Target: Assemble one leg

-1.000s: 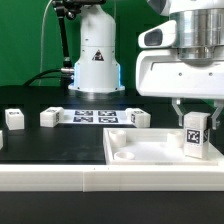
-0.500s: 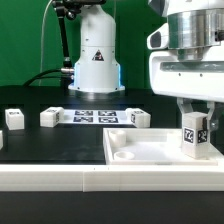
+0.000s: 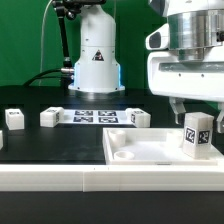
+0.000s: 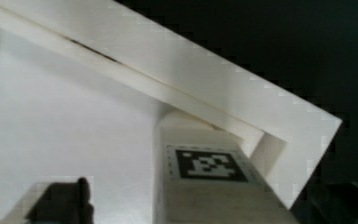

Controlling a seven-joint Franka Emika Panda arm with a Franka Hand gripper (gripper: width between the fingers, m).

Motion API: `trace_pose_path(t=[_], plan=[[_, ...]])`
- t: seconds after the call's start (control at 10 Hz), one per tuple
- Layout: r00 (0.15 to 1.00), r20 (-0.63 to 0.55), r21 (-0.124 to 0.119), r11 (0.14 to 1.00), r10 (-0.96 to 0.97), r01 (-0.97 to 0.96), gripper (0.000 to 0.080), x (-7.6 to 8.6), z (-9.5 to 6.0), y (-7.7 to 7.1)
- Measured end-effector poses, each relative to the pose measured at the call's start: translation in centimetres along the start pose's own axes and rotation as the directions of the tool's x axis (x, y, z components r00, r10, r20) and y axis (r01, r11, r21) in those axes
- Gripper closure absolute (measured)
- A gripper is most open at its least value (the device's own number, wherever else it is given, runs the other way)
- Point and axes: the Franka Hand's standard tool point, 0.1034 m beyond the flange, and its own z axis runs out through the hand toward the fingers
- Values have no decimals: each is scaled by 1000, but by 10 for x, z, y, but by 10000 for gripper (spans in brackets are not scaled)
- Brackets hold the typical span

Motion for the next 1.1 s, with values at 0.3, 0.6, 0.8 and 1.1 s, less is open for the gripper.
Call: trace_pose_path(t=[0.3,0.6,0.8,1.1], plan=[[941,21,-22,941,-337,337,152,4,0,0],[772,57,-53,770,-633,636,151,6,-2,-1],[679,75,-62,676,-730,734,151,6,-2,-4],[513,81,-68,509,-855,858,151,4,-2,-6]])
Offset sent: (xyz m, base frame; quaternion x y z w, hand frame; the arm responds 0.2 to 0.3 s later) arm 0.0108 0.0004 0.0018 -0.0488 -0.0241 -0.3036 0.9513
